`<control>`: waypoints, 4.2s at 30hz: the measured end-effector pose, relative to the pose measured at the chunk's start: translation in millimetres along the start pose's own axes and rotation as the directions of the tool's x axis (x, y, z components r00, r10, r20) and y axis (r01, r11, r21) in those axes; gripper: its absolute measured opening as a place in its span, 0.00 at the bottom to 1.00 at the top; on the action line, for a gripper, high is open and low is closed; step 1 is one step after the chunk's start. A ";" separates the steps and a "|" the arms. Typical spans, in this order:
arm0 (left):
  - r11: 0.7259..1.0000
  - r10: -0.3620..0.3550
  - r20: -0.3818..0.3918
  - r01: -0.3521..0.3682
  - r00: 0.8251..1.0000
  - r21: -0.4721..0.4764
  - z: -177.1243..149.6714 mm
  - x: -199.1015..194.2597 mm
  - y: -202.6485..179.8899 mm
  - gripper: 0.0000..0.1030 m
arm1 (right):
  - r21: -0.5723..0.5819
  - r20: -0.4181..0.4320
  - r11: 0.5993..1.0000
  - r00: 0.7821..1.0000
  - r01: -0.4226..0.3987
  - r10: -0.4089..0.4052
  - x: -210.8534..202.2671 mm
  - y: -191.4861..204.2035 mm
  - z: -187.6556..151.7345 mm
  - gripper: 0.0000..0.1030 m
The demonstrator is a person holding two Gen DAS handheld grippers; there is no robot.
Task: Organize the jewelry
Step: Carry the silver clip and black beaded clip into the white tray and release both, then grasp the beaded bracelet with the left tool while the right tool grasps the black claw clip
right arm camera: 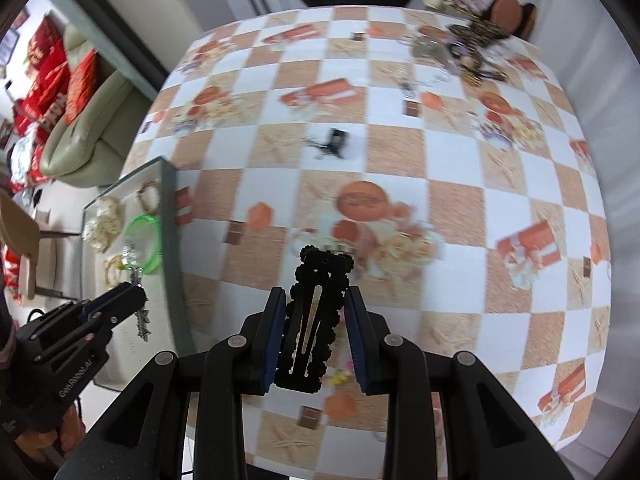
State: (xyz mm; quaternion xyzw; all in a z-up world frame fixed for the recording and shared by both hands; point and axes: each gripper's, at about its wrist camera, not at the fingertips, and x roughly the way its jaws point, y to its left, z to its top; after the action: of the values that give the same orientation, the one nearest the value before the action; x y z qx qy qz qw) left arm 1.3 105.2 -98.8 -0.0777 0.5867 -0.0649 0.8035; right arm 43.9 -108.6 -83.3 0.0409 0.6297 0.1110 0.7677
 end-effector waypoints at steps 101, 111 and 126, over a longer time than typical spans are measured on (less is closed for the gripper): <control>0.975 0.224 -0.056 -0.223 0.973 0.011 -2.3 4.6 35.7 1.00 | 0.149 -0.083 0.988 0.995 -0.045 0.058 7.3 -20.6 -3.2 0.85; 0.978 0.177 -0.066 -0.168 0.982 0.122 8.2 13.3 -38.2 1.00 | 0.224 -0.039 0.971 0.995 -0.085 0.096 -9.1 -68.9 19.7 0.85; 0.978 0.201 -0.139 -0.206 0.970 -0.020 -5.9 52.7 -94.7 1.00 | 0.107 -0.101 0.980 0.978 -0.170 0.181 13.4 -101.0 76.5 0.85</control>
State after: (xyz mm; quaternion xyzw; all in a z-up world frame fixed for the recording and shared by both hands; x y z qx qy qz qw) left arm 10.5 1.8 -130.7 -0.0262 0.6463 0.0225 0.7623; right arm 133.0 -197.9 -101.1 0.1278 0.6696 0.1494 0.7162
